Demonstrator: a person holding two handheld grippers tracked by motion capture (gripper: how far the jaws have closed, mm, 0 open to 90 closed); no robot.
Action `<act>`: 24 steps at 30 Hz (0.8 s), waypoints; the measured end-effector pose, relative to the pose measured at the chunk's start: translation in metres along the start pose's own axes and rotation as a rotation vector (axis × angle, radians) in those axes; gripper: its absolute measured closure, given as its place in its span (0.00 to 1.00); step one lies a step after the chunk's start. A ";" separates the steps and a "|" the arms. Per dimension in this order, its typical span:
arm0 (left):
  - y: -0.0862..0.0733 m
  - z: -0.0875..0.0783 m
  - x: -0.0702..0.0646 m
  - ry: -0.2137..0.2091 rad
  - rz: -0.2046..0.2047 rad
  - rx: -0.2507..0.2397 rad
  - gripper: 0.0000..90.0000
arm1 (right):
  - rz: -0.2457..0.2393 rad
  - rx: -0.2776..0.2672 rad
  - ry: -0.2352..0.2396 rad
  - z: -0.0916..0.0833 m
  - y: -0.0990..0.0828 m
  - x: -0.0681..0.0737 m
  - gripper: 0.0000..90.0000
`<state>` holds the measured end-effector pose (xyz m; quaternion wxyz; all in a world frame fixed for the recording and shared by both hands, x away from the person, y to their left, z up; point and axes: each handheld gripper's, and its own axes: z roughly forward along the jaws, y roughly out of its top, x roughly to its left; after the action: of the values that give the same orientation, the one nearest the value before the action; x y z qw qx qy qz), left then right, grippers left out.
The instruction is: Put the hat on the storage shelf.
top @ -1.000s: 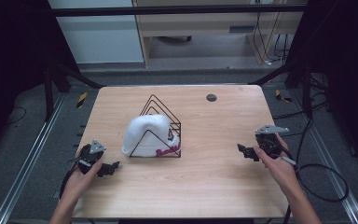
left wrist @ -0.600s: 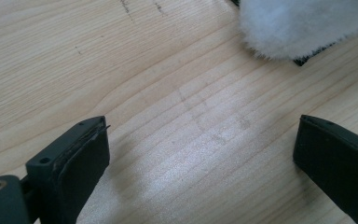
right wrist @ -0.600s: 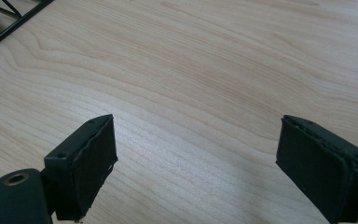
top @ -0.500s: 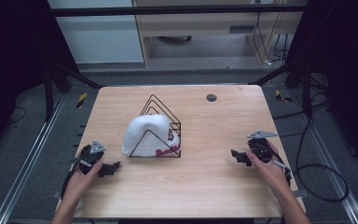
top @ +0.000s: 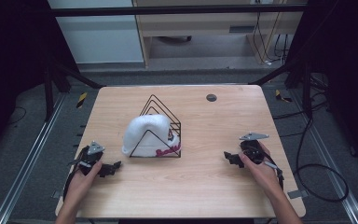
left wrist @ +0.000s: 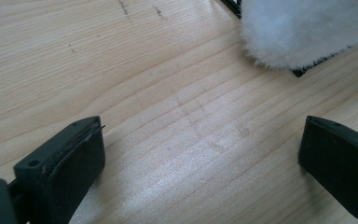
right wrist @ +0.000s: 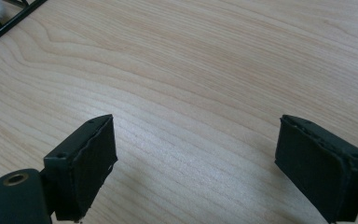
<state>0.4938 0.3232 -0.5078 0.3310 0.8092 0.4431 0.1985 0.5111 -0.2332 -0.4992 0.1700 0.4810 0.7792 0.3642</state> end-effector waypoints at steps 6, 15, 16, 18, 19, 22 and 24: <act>0.000 0.000 -0.001 0.000 -0.006 0.002 0.00 | 0.006 -0.004 0.005 0.005 0.001 0.004 0.14; 0.000 0.001 -0.001 -0.001 -0.009 0.001 0.00 | 0.018 -0.014 0.005 0.015 0.002 0.011 0.14; 0.000 0.001 -0.001 -0.001 -0.009 0.001 0.00 | 0.016 -0.019 0.002 0.017 0.002 0.012 0.14; 0.000 0.001 -0.001 -0.001 -0.009 0.001 0.00 | 0.024 -0.025 0.003 0.018 0.003 0.013 0.15; 0.000 0.001 -0.001 -0.001 -0.009 0.001 0.00 | 0.025 -0.027 0.005 0.019 0.004 0.014 0.15; 0.000 0.001 -0.001 -0.001 -0.009 0.001 0.00 | 0.024 -0.030 0.000 0.020 0.004 0.015 0.14; 0.000 0.001 -0.001 -0.001 -0.009 0.001 0.00 | 0.025 -0.033 -0.001 0.021 0.005 0.016 0.14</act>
<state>0.4940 0.3222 -0.5080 0.3315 0.8075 0.4466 0.1964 0.5192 -0.2096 -0.5086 0.1737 0.4880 0.7668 0.3791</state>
